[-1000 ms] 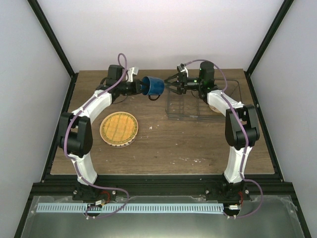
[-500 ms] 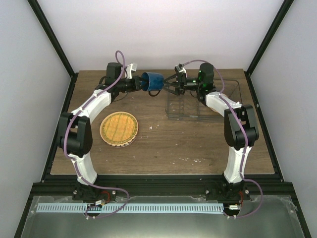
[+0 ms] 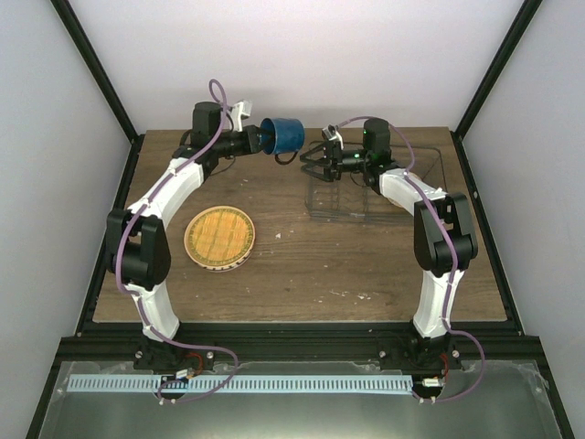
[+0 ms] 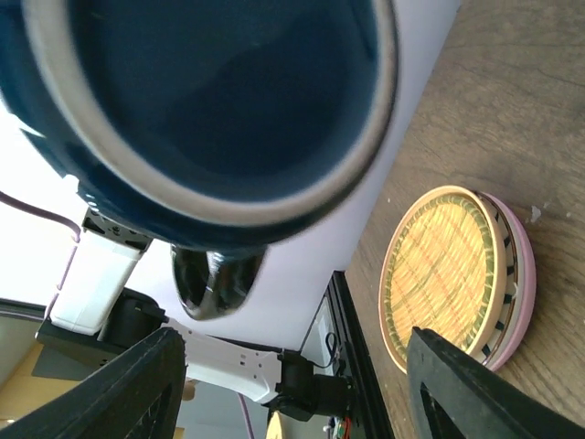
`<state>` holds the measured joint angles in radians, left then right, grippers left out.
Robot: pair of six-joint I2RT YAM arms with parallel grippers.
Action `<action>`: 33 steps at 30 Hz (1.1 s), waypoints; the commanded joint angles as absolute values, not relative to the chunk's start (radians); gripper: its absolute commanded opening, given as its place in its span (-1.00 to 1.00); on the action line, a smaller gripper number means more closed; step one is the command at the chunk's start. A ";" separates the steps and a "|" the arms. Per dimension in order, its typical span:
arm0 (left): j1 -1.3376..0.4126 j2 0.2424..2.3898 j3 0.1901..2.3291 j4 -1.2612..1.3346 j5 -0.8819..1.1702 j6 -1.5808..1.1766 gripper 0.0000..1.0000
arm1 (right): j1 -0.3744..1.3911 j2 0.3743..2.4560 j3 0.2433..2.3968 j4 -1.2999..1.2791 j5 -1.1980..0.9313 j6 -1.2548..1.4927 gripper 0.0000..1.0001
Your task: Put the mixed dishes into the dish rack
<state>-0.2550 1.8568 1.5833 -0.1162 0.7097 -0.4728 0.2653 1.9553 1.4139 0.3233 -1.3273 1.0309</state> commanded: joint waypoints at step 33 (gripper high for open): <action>-0.306 1.885 1.496 0.049 0.745 -0.534 -0.81 | 0.310 2.050 1.451 0.814 -1.360 1.322 -0.88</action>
<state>-0.2951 1.9011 1.5146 0.0467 0.7040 -0.5095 0.3004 2.0716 1.4063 0.8391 -1.3399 1.4651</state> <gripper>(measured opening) 0.073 0.181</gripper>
